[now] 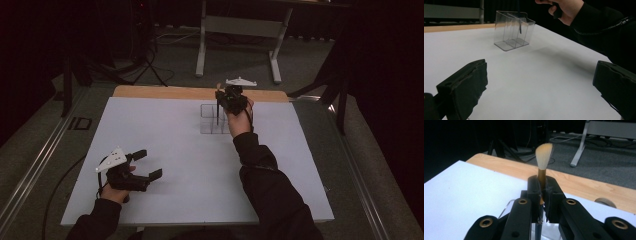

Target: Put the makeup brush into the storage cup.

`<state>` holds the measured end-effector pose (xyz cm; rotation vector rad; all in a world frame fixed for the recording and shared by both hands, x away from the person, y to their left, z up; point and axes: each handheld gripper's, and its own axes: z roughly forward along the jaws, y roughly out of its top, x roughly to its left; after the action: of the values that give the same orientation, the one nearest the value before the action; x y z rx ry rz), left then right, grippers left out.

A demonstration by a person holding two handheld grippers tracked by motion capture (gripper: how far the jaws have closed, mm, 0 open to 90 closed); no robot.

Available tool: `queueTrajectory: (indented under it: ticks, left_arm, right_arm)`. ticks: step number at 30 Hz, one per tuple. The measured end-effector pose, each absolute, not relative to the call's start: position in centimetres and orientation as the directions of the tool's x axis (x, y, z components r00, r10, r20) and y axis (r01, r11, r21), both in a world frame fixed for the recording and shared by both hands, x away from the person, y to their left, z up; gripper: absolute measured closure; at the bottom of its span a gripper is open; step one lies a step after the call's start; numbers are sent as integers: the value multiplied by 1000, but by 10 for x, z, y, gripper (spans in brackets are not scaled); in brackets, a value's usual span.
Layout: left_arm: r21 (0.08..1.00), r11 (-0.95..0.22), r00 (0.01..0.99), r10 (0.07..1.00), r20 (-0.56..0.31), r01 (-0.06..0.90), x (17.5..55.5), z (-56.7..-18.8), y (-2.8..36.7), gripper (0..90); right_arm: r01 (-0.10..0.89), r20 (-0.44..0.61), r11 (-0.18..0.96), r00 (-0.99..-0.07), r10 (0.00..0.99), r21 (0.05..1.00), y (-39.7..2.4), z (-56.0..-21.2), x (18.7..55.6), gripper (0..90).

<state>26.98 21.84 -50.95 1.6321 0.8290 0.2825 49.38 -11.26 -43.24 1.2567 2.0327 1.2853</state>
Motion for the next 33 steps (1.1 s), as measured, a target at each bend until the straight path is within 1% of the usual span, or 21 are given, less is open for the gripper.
queueTrajectory:
  ticks: [1,2,3,4,6,8,10,11,12,14,19,22,33]
  left_arm:
    - [934,-23,713,652,-257,357,270,-509,218,0]
    - [934,-24,714,652,-257,358,270,-509,218,0]
    - [933,-20,714,649,-261,359,270,-510,218,0]
    - [933,-19,713,650,-262,361,270,-510,218,0]
    - [932,-23,714,649,-261,362,270,-510,218,0]
    - [932,-23,715,649,-262,362,270,-510,218,0]
    - [932,-24,715,649,-260,361,270,-510,218,0]
    - [932,-23,716,647,-262,363,270,-510,217,0]
    - [932,-24,716,648,-262,363,270,-510,217,0]
    - [931,-25,716,647,-262,364,270,-510,217,0]
    - [931,-29,718,645,-261,365,271,-511,217,0]
    - [931,-32,716,648,-258,364,271,-510,217,0]
    - [930,-40,718,648,-254,366,270,-511,214,0]
  right_arm:
    - [468,105,165,-498,861,868,-113,-434,494,825]
    - [473,104,166,-493,864,865,-114,-434,494,753]
    - [478,112,161,-493,863,863,-114,-434,494,602]
    - [483,115,160,-492,863,861,-114,-434,494,473]
    - [488,96,178,-485,869,854,-114,-431,493,296]
    - [479,67,200,-483,873,855,-114,-428,491,213]
    - [487,82,190,-483,872,853,-117,-425,490,173]
    - [490,93,186,-491,866,851,-119,-423,490,130]
    - [493,108,184,-506,856,850,-121,-422,489,106]
    - [487,117,189,-530,840,853,-124,-418,486,98]
    - [483,141,183,-560,816,856,-131,-410,477,96]
    - [474,134,195,-575,807,859,-135,-408,468,96]
    - [477,137,200,-582,802,856,-149,-411,450,97]
